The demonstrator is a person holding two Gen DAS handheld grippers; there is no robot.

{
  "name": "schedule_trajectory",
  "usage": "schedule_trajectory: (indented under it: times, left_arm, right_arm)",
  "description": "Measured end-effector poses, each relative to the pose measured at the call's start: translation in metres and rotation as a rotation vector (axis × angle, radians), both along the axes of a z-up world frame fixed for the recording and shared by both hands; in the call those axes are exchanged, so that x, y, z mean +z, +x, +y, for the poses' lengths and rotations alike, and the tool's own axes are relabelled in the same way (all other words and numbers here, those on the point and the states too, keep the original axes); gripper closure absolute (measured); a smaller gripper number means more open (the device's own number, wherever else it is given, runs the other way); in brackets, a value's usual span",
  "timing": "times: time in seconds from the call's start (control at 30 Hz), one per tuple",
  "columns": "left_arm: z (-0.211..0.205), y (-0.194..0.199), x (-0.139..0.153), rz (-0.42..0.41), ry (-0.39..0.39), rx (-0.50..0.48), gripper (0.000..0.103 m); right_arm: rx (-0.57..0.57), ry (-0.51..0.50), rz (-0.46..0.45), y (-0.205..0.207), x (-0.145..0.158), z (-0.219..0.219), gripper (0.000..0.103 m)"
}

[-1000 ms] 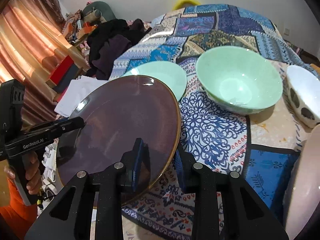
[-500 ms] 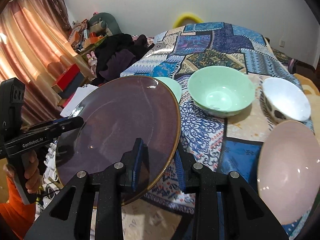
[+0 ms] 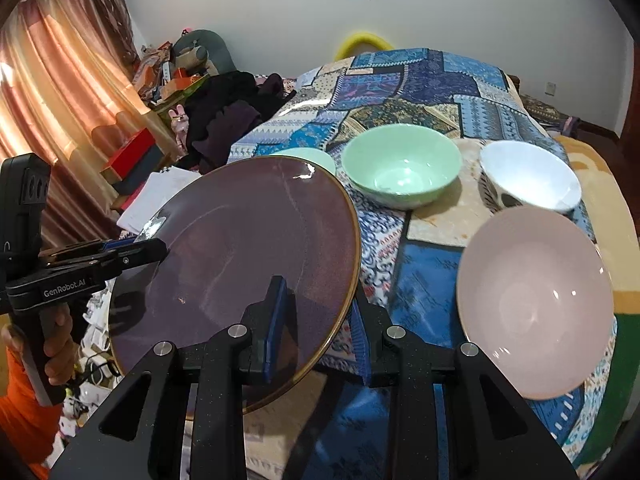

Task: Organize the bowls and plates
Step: 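Lift the dark brown plate off the white plate with both tools, carry it toward the pink bowl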

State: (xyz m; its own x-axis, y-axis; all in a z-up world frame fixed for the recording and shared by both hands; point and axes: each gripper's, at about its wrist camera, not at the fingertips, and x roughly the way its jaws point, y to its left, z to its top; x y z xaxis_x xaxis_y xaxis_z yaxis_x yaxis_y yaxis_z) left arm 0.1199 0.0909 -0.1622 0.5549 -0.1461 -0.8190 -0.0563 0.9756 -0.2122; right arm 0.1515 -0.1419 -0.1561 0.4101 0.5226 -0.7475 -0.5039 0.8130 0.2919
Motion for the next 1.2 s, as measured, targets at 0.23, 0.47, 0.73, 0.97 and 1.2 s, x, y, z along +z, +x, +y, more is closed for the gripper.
schedule_trajectory:
  times: [0.23,0.47,0.73,0.97,1.2]
  left_arm:
    - [-0.021,0.0,-0.009,0.051,0.017,-0.041,0.072]
    - [-0.039,0.003,-0.026,0.098,0.027,-0.078,0.072]
    - [-0.051,0.012,-0.046,0.152,0.016,-0.098,0.072]
    - [-0.061,0.02,-0.063,0.197,0.01,-0.122,0.072]
    - [-0.061,0.028,-0.074,0.217,0.012,-0.115,0.071]
  right_arm:
    - [-0.009,0.001,0.038,-0.004,-0.011,-0.018,0.076]
    - [-0.037,-0.015,0.081,-0.003,-0.029,-0.034,0.075]
    - [-0.047,-0.034,0.122,0.001,-0.043,-0.044,0.076]
    - [-0.058,-0.063,0.148,0.005,-0.053,-0.052,0.076]
    - [-0.048,-0.109,0.127,0.001,-0.052,-0.052,0.076]
